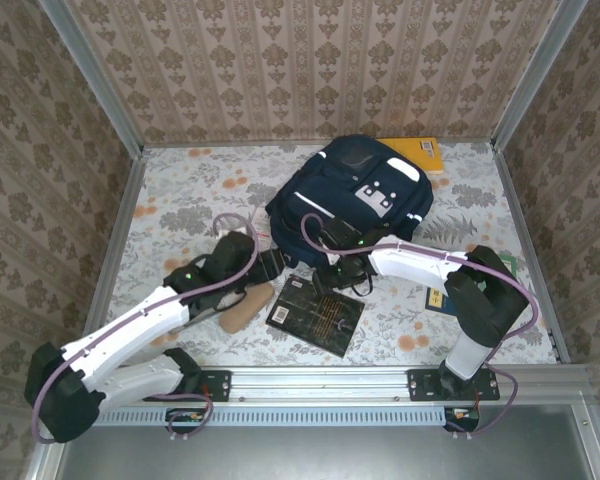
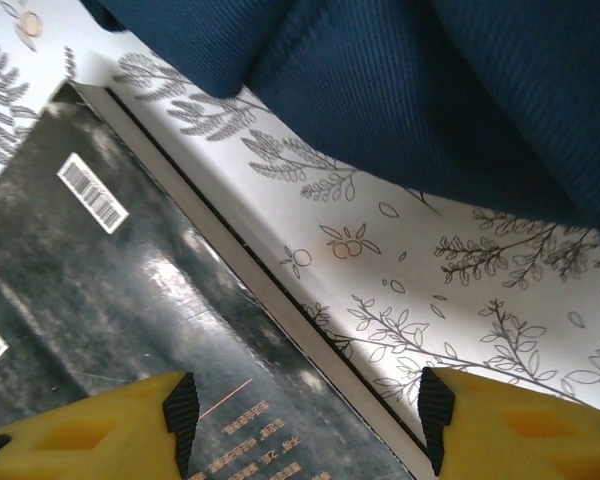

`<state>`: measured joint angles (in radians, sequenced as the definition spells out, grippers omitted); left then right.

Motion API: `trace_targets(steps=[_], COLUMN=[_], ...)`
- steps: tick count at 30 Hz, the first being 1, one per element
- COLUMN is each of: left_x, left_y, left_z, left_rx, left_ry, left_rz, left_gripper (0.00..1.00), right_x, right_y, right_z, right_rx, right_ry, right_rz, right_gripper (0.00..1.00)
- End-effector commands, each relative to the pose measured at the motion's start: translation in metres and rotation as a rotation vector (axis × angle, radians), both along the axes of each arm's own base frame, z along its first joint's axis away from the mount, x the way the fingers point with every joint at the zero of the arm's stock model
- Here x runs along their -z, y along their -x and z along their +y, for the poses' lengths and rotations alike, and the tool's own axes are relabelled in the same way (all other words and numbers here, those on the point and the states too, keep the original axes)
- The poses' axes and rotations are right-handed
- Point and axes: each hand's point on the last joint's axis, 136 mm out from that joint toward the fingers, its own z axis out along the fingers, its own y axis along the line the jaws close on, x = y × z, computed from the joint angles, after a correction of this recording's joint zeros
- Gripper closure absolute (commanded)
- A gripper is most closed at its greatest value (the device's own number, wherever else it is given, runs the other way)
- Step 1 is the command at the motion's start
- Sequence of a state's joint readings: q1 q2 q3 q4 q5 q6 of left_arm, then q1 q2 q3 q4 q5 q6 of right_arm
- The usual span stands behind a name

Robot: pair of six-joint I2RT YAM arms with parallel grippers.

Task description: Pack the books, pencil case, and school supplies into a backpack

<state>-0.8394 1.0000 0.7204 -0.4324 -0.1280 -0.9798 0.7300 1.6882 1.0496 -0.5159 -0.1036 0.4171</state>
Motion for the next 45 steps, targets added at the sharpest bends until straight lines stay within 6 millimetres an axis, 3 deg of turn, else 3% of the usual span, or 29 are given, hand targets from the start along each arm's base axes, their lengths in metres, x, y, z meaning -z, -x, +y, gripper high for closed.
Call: trace_targets(steps=[1,12,16,24,37,45], left_x=[0.020,0.058,0.086,0.121,0.117,0.103], left_y=[0.025,0.084,0.096,0.109,0.081,0.055], left_z=[0.014,-0.008,-0.018,-0.027,-0.039,-0.032], left_rx=[-0.147,-0.155,-0.197,-0.225,-0.200,-0.196], left_ry=[-0.016,0.028,0.034,-0.040,0.085,0.085], left_rz=[0.087,0.152,0.243,0.358,0.231,0.179], left_gripper=[0.29,0.29,0.29,0.29,0.31,0.32], right_x=[0.001,0.019,0.021,0.022,0.022,0.016], right_y=[0.006,0.028,0.031,0.035,0.046,0.062], right_z=[-0.002,-0.026,-0.023,-0.025,-0.022,0.002], right_rx=[0.023,-0.003,-0.047,-0.028,-0.008,-0.018], right_ry=[-0.008,0.082,0.077,0.074,0.026,-0.094], right_rz=[-0.016,-0.023,-0.010,0.005,0.051,0.111], right_gripper=[0.37,0.33,0.34,0.38,0.44,0.49])
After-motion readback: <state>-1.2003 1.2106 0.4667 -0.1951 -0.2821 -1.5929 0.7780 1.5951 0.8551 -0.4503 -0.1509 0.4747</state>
